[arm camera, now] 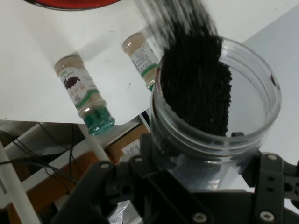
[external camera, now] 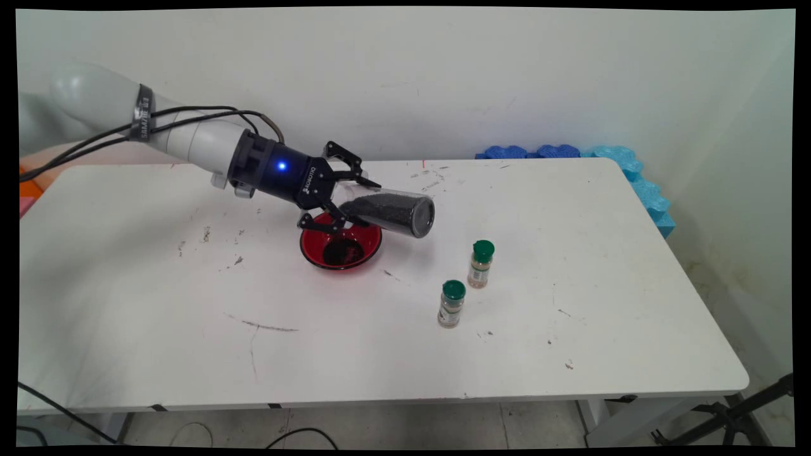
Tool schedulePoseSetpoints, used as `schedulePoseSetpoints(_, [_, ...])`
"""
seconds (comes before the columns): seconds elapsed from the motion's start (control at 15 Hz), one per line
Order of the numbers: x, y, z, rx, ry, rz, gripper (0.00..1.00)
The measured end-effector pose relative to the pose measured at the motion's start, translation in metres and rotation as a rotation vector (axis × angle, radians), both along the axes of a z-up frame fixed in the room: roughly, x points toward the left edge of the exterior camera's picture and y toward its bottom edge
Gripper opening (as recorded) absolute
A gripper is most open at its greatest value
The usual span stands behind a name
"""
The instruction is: Pour the black seasoning powder in the red bowl
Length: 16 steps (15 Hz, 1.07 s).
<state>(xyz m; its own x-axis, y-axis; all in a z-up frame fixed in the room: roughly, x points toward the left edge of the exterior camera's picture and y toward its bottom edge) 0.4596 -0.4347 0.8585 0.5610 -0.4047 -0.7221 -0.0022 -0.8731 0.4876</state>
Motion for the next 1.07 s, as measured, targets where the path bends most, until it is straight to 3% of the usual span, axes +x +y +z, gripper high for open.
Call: schedulePoseSetpoints(1.07, [0.0028, -0.0039, -0.0025, -0.014, -0.005, 0.025, 0.00])
